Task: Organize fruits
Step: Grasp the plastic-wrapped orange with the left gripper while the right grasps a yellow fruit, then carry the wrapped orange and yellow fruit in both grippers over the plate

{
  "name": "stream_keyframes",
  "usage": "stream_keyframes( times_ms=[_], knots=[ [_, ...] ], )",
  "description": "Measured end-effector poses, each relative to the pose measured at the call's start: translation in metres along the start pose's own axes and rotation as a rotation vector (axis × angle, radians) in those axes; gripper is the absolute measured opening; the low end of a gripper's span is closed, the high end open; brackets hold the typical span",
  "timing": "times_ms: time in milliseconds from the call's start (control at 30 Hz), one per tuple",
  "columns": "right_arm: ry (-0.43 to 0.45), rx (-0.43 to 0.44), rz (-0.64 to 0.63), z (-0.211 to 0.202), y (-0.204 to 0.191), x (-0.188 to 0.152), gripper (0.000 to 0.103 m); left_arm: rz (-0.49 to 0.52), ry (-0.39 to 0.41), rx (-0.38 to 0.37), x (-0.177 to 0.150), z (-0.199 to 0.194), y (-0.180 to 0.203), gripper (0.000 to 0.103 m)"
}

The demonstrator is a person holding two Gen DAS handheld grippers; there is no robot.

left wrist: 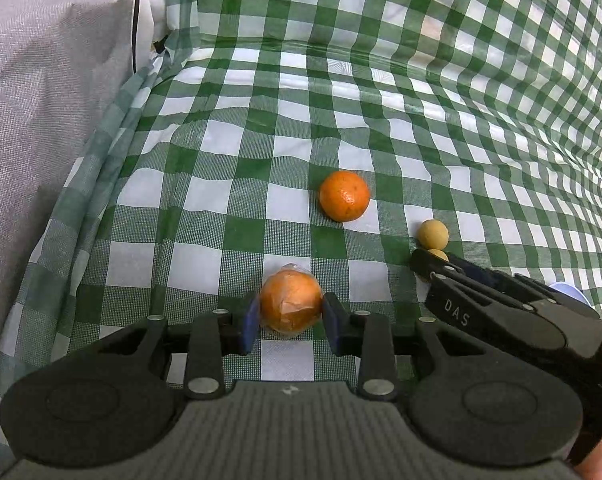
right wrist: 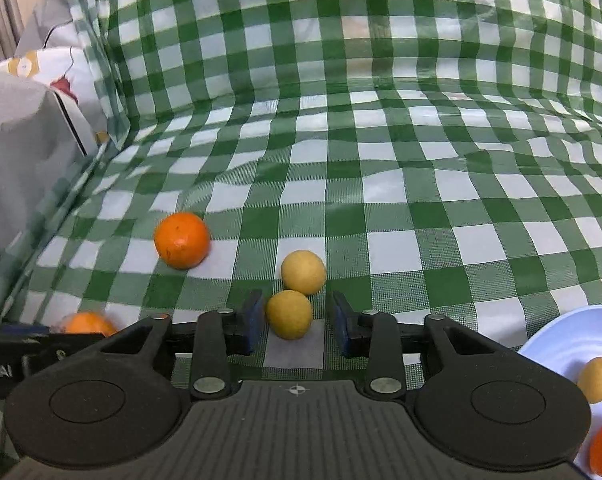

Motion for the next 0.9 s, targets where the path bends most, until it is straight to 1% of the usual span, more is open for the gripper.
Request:
stream_keyframes(
  times_ms=[267, 333, 367, 400, 467, 567, 600, 633, 667, 700, 767, 900],
  knots=[
    [0.018, 0.037, -0.015, -0.017, 0.000, 0.003, 0.026, -0.023, 0.020, -0.014, 0.000, -0.006, 0.002, 0.037],
    [0.023, 0.045, -0.013, -0.022, 0.002, 0.003, 0.026, -0.025, 0.023, -0.020, 0.000, -0.008, 0.004, 0.034],
    [0.025, 0.050, -0.012, -0.025, 0.004, 0.004, 0.026, -0.024, 0.026, -0.025, 0.001, -0.008, 0.005, 0.031],
    [0.028, 0.054, -0.012, -0.028, 0.005, 0.004, 0.026, -0.023, 0.029, -0.029, 0.002, -0.009, 0.006, 0.026],
    [0.034, 0.064, -0.012, -0.035, 0.007, 0.005, 0.026, -0.017, 0.036, -0.035, 0.003, -0.011, 0.009, 0.024],
    [0.050, 0.074, -0.004, -0.048, 0.013, 0.007, 0.026, 0.006, 0.032, -0.025, 0.002, -0.010, 0.011, 0.024],
    [0.052, 0.079, -0.001, -0.054, 0.015, 0.007, 0.026, 0.008, 0.023, -0.030, 0.001, -0.007, 0.012, 0.026],
    [0.053, 0.082, 0.001, -0.059, 0.019, 0.007, 0.026, 0.007, 0.018, -0.036, 0.000, -0.006, 0.013, 0.030],
    [0.053, 0.085, 0.001, -0.063, 0.022, 0.007, 0.026, 0.009, 0.018, -0.035, 0.001, -0.004, 0.013, 0.041],
    [0.056, 0.086, 0.001, -0.068, 0.025, 0.008, 0.026, 0.016, 0.022, -0.028, 0.001, -0.003, 0.013, 0.049],
    [0.067, 0.090, -0.003, -0.081, 0.033, 0.010, 0.026, 0.031, 0.023, -0.003, 0.002, 0.001, 0.013, 0.051],
    [0.090, 0.096, -0.019, -0.104, 0.052, 0.013, 0.026, 0.033, -0.013, 0.010, 0.002, 0.015, 0.012, 0.051]
  ],
)
Point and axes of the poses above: each gripper's, at about its wrist camera, not at the fingertips, and z roughly the way its jaws point, y to its right, x to its top, the point moved 8 cm from there along z, roughly the way its jaws point, and after that the axes turned 14 degrees about -x, right-handed, at the moved point
